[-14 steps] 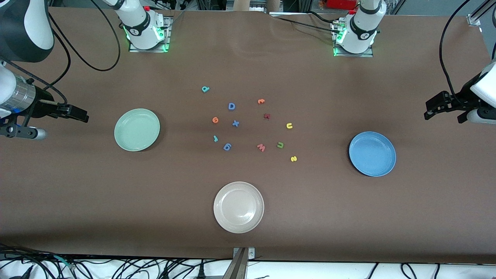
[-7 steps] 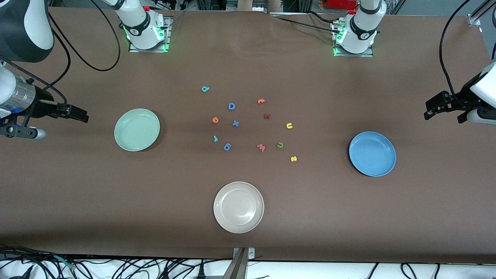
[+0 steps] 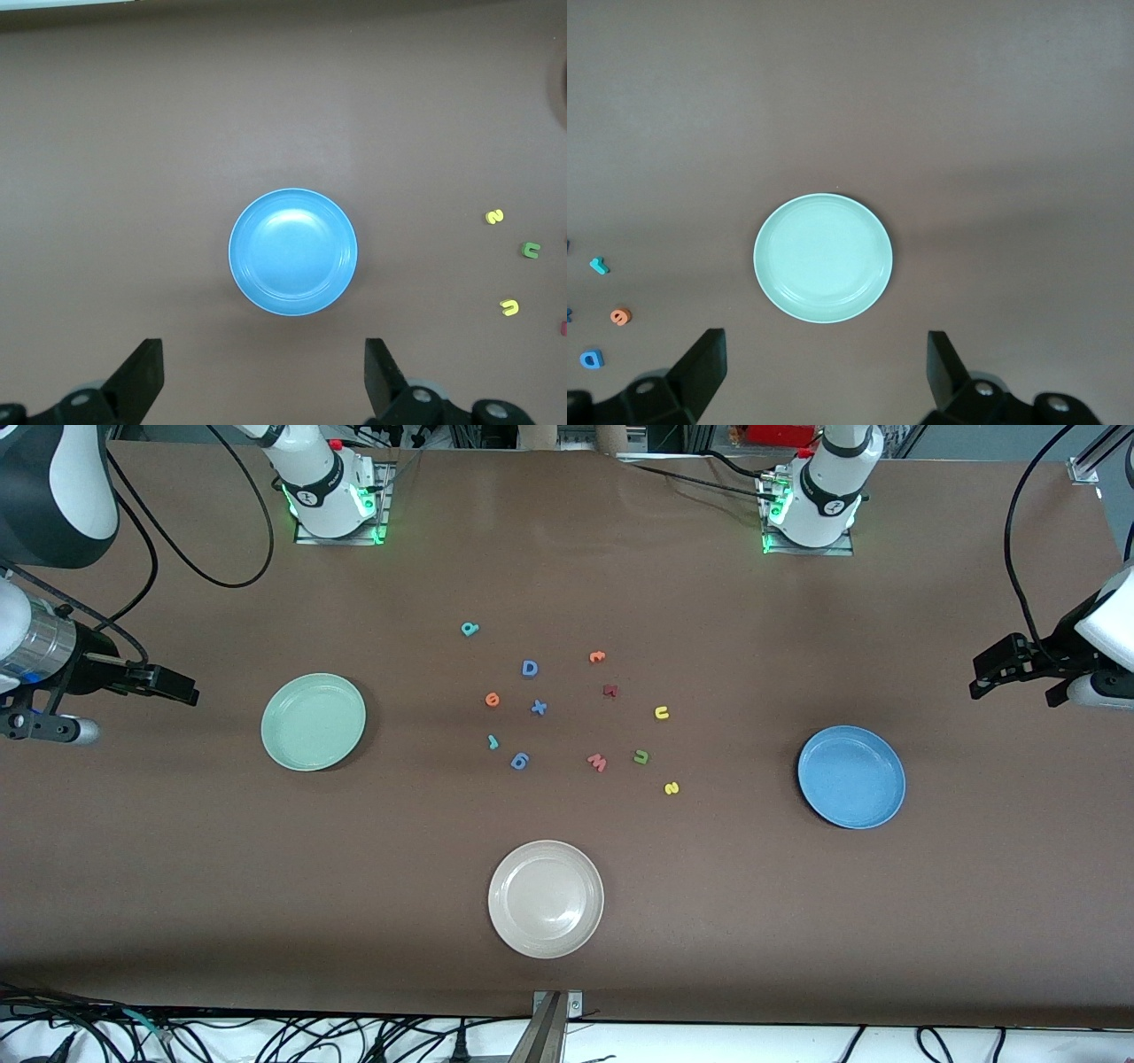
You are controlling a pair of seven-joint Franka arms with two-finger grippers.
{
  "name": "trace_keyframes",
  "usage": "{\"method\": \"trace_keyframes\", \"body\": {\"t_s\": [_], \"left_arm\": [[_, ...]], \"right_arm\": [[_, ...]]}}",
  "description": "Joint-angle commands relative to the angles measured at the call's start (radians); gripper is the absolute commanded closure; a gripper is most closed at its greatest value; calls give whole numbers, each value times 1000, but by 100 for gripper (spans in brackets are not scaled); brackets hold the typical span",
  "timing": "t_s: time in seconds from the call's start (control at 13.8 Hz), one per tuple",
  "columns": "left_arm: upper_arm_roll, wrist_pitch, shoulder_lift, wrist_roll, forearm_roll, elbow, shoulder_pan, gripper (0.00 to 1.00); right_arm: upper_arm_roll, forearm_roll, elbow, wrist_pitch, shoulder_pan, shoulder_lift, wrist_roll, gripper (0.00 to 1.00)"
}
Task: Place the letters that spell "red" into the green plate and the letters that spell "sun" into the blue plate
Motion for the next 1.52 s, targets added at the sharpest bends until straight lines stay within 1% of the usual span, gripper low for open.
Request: {"method": "trace_keyframes", "body": {"t_s": [0.0, 0.22, 0.43, 0.58, 0.65, 0.72, 0.8, 1.01, 1.16, 1.23, 1.45], "left_arm": [[3, -7, 5, 26, -28, 12, -2, 0], [3, -7, 5, 26, -28, 14, -2, 0], [3, -4, 31, 18, -31, 15, -4, 0], [4, 5, 80, 22, -54, 18, 10, 0], [9, 16, 129, 21, -118, 29, 12, 0], [13, 42, 220, 6, -205, 52, 13, 0], [10, 48, 293, 7, -257, 86, 25, 0], [4, 66, 359, -29, -259, 104, -54, 0], [1, 131, 413, -34, -259, 100, -130, 0], [3, 172, 440, -56, -261, 95, -192, 0], [4, 289, 485, -282, -259, 90, -362, 0]], "right_arm": [[-5, 1, 16, -11, -4, -1, -8, 0], [-3, 0, 16, -12, -4, -1, -8, 0], [-5, 0, 16, -11, -4, -1, -8, 0], [-5, 0, 16, -11, -4, -1, -8, 0], [-5, 0, 16, -11, -4, -1, -8, 0], [-5, 0, 16, -11, -4, -1, -8, 0], [-5, 0, 16, -12, -4, -1, -10, 0], [-8, 0, 14, -12, -4, -1, -14, 0], [-8, 0, 16, -12, -4, -1, -8, 0], [-8, 0, 14, -12, -4, -1, -8, 0], [-8, 0, 14, -12, -4, -1, -11, 0]]}}
